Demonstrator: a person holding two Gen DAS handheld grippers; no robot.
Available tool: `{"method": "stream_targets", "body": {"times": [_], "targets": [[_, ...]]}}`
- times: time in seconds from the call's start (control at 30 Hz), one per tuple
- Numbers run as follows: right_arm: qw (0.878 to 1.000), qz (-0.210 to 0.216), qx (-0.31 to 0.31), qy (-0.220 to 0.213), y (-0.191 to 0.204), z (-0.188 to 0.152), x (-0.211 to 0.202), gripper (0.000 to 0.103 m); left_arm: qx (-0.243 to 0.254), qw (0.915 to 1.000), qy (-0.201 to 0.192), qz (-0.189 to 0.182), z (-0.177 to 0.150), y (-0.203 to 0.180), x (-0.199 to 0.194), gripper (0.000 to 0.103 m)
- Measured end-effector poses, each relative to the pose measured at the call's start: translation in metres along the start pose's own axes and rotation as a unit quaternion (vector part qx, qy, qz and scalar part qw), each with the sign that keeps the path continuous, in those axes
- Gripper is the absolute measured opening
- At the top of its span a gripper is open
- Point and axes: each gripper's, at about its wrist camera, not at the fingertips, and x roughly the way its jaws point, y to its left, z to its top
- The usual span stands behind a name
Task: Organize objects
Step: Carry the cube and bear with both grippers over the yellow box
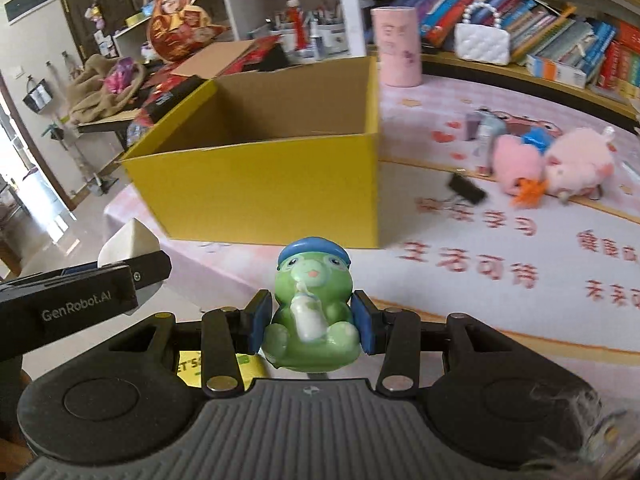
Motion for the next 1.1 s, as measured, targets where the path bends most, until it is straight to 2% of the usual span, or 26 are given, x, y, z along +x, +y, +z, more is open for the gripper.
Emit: {"method": "stream_targets", "body": {"times": [0.2, 0.33, 0.6, 0.8, 0.93, 1.1], "targets": [[1.000, -0.011, 0.003, -0.008, 0.038, -0.007, 0.000, 0.041, 0.006, 0.9996, -0.025, -0.012, 0.004, 0.034, -0.016, 0.047], [1.000, -0.025, 0.011, -0.008, 0.054, -0.011, -0.001, 0.041, 0.012, 0.9992, -0.027, -0.026, 0.003, 0.048, -0.020, 0.047], [0.998, -0.046, 0.036, -0.003, 0.069, -0.017, -0.008, 0.041, 0.025, 0.9967, -0.025, -0.073, 0.002, 0.053, -0.026, 0.047], [0.994, -0.073, 0.018, -0.075, 0.068, 0.012, -0.021, 0.041, 0.006, 0.9931, -0.067, -0.096, 0.026, 0.056, -0.031, 0.047], [0.989, -0.075, 0.009, -0.130, 0.063, 0.044, -0.024, 0.041, -0.019, 0.9895, -0.099, -0.103, 0.059, 0.051, -0.026, 0.047], [0.981, -0.074, -0.008, -0.181, 0.054, 0.092, -0.015, 0.041, -0.015, 0.9844, -0.139, -0.108, 0.101, 0.036, -0.018, 0.047]]}}
